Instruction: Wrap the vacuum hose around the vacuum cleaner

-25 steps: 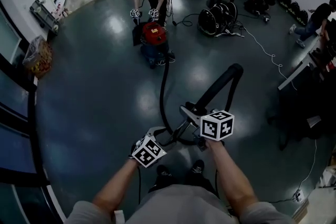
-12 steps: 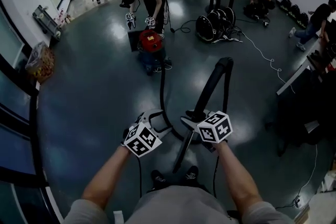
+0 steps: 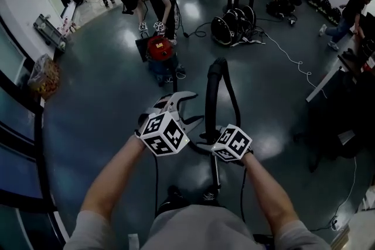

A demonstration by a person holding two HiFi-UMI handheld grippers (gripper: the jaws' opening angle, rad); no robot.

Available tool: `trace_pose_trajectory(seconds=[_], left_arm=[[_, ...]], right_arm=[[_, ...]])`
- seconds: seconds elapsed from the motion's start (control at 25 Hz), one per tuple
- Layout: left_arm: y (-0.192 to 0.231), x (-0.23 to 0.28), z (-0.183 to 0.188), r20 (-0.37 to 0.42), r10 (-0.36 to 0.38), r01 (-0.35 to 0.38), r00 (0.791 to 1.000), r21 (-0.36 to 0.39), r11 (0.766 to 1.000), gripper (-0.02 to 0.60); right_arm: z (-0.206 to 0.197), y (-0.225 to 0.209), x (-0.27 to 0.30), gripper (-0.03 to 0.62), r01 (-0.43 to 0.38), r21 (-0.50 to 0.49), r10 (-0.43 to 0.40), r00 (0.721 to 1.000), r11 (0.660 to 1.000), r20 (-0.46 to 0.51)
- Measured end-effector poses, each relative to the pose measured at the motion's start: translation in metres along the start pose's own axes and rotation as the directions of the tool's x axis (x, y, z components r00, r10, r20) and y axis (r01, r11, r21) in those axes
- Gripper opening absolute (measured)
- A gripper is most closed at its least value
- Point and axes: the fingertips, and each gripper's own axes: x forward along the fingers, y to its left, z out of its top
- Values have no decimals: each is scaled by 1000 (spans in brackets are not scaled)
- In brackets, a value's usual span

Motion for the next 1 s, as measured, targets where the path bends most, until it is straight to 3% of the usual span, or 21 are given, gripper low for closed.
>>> trace_pose_trajectory(seconds=[0.12, 0.24, 0.44, 0.72, 0.88, 1.0], left_arm=[[2, 3, 15, -3, -40, 40, 999, 84, 996, 261], [-8, 7, 25, -17, -143, 144, 990, 129, 981, 261], [-21, 24, 18, -93, -281, 295, 955, 236, 926, 261], [-3, 38, 9, -92, -338, 348, 937, 340, 874, 267], [0, 50, -9, -148, -394, 418, 907, 421, 805, 287], [-4, 53, -24, -196, -475, 510, 858, 434, 742, 287]], right_arm=[[-11, 4, -3, 137, -39, -33, 38, 998, 999, -51], [-24, 4, -7, 137, -62, -57, 56, 993, 996, -107], [-40, -8, -8, 133, -62, -110, 40, 980, 992, -197], [-50, -32, 0, 131, -49, -158, -5, 946, 986, -325], [-55, -47, 17, 130, -69, -183, -8, 920, 981, -392], [-43, -57, 22, 130, -85, -229, -22, 902, 970, -430]])
